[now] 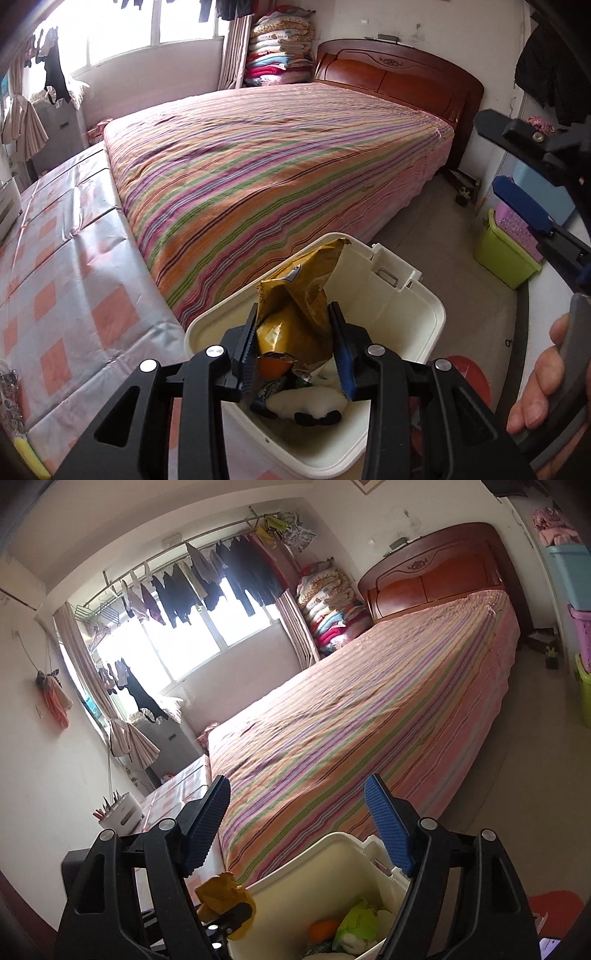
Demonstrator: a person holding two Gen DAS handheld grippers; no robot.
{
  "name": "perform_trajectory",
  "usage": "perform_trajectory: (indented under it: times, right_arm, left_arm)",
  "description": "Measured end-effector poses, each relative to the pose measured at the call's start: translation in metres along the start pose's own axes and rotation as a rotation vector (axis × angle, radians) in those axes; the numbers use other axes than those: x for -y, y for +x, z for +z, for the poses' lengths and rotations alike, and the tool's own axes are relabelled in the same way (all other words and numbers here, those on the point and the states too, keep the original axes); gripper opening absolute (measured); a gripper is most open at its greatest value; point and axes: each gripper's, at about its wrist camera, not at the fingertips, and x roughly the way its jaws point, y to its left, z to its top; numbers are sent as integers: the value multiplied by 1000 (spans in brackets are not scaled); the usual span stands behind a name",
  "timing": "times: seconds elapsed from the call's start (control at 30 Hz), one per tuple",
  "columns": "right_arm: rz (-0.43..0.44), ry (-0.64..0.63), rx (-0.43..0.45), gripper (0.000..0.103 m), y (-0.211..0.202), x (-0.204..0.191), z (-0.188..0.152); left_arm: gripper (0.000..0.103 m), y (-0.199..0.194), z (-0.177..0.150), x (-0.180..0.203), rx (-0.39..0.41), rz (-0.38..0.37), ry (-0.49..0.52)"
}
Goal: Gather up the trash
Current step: 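Lower the yellow chip bag into the cream bin and open the left gripper, then move both open grippers back over the items on the table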
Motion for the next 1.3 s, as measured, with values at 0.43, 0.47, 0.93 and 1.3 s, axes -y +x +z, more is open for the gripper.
perform_trajectory:
  times: [0.43,0.47,0.93,1.3]
  right_arm:
    - [34,9,47,81,-5,-2,-2]
    - [43,6,40,81,-3,-5,-4]
    - [303,-272,-217,85,39,-174,-92]
    - [491,-444,-426,85,51,-268,-165]
  left_arm:
    - [74,-17,-8,-13,39,39,-49]
    - [74,-26,-10,-18,61,66,-50]
    - [74,-152,-75,-162,339,657,-199]
    - [74,-201,-128,-248,333,778,-385]
